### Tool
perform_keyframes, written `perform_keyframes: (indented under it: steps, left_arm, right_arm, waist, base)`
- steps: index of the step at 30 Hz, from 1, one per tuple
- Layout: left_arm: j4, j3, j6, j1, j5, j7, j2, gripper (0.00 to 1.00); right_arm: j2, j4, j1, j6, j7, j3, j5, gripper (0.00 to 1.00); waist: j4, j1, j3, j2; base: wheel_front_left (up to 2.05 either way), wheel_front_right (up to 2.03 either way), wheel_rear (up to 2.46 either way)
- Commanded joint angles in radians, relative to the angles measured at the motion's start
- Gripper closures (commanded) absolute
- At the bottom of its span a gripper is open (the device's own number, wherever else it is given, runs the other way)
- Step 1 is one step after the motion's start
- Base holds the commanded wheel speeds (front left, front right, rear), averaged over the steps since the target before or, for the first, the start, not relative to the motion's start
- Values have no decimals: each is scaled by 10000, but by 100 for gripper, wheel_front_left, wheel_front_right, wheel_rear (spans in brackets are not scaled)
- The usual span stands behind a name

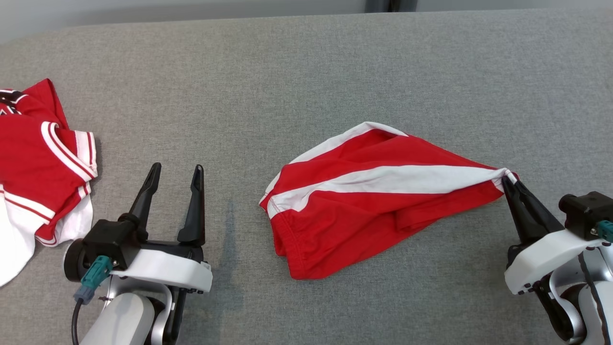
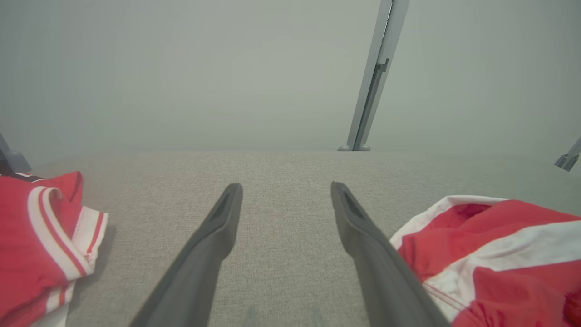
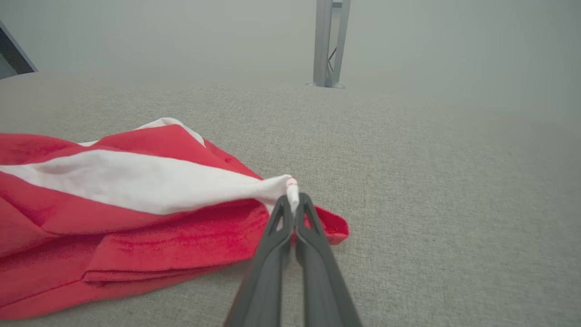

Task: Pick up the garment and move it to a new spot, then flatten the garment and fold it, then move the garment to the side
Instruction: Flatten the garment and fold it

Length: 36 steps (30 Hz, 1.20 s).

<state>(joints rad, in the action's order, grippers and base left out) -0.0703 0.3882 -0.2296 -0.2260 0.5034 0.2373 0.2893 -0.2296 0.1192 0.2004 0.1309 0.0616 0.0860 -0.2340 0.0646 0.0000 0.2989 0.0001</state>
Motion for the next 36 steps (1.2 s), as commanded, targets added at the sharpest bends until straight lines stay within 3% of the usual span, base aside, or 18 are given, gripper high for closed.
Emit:
perform_keyframes:
  steps: [1, 6, 7, 8, 9, 17, 24, 36]
  left_arm:
    - [39, -20, -19, -150, -28, -22, 76, 0]
    - [52, -2, -52, -209, -44, -64, 121, 0]
    - [52, 5, -60, -206, -44, -61, 126, 0]
    - [52, 10, -70, -191, -39, -69, 135, 0]
    - [47, 10, -81, -165, -36, -73, 150, 0]
    - [104, -49, -185, 101, 66, -112, 259, 0]
    - [267, -215, -374, 388, 113, -150, 442, 0]
    - [651, -21, -552, 979, 177, -393, 569, 0]
  right_arm:
    - [29, 288, 218, -5, -181, -76, -34, 100]
    - [213, 1171, 588, -5, -625, 43, -119, 100]
    - [273, 1278, 669, -5, -713, 82, -128, 87]
    - [311, 1389, 713, -3, -797, 98, -102, 54]
    - [355, 1472, 717, -6, -878, 44, -71, 0]
    - [625, 1220, 115, -5, -1277, -856, 183, 0]
    - [1162, -165, -73, -3, -1486, -2121, 824, 0]
    - [1467, -1497, -611, -3, -1058, -1223, 847, 0]
  waist:
    - [-25, 0, 21, -1]
    - [-77, 0, 42, -1]
    - [-90, 0, 33, -1]
    - [-106, 0, 18, -1]
    - [-125, 0, -4, -1]
    - [-296, 0, -281, -1]
    - [-520, 0, -659, -1]
    - [-701, 0, -1168, -1]
  base:
    - [0, 0, 0]
    - [0, 0, 0]
    - [0, 0, 0]
    - [0, 0, 0]
    - [0, 0, 0]
    - [0, 0, 0]
    - [0, 0, 0]
    - [0, 0, 0]
